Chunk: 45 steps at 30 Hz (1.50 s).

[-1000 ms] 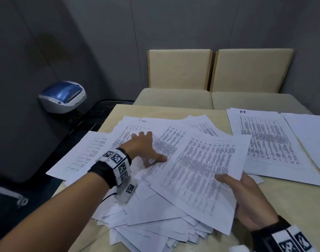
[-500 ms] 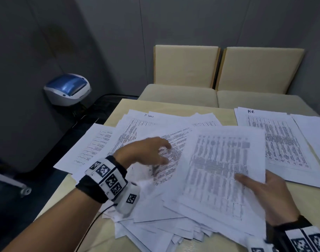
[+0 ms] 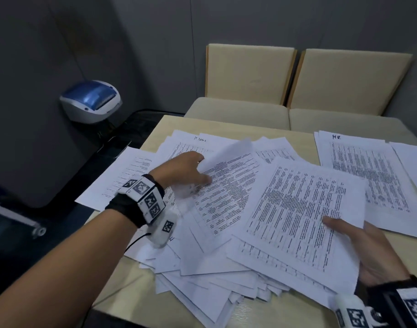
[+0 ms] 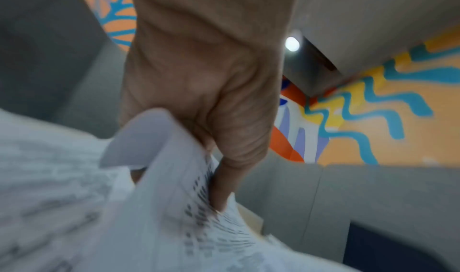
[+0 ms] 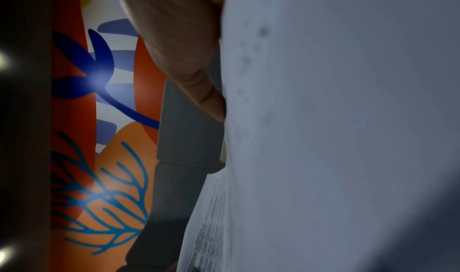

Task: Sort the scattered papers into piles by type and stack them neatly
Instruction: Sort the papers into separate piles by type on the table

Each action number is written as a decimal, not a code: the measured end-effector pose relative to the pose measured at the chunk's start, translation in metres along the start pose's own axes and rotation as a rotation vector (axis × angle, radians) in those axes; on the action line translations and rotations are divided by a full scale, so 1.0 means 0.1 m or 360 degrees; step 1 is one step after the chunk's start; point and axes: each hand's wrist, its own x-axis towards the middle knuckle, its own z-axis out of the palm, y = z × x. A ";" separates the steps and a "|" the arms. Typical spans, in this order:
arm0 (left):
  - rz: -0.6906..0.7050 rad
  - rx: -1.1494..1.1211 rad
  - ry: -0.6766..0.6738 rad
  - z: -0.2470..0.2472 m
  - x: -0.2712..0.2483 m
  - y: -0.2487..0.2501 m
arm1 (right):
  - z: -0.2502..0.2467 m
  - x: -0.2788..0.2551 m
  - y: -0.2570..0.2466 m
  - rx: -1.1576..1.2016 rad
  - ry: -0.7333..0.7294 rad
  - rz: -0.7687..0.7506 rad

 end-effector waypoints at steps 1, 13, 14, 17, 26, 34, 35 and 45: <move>-0.0021 -0.0173 0.0018 0.04 -0.01 -0.03 | 0.01 0.00 0.01 -0.0006 -0.0015 -0.0006; -0.0031 -0.0801 -0.0312 0.57 -0.87 0.27 | 0.16 -0.06 0.11 -0.0335 -0.0046 -0.0266; -0.0012 -0.0795 -0.0334 0.61 -0.92 0.29 | 0.16 -0.07 0.10 -0.0341 -0.0075 -0.0258; -0.0009 -0.0671 -0.0110 0.62 -1.00 0.30 | 0.15 -0.09 0.07 -0.0359 -0.0202 -0.0217; -0.0031 -0.0601 -0.0180 0.71 -1.13 0.41 | 0.25 -0.14 0.14 -0.0425 -0.0275 -0.0273; 0.0421 -0.1075 0.0145 0.71 -1.29 0.45 | 0.34 -0.31 0.05 -0.0113 -0.0062 -0.0446; 0.0506 -0.1134 0.0148 0.66 -1.32 0.48 | 0.35 -0.34 -0.01 -0.0076 -0.0143 -0.0431; 0.0758 -0.1330 0.0594 0.57 -1.51 0.70 | 0.50 -0.79 -0.46 -0.0129 -0.0184 -0.1153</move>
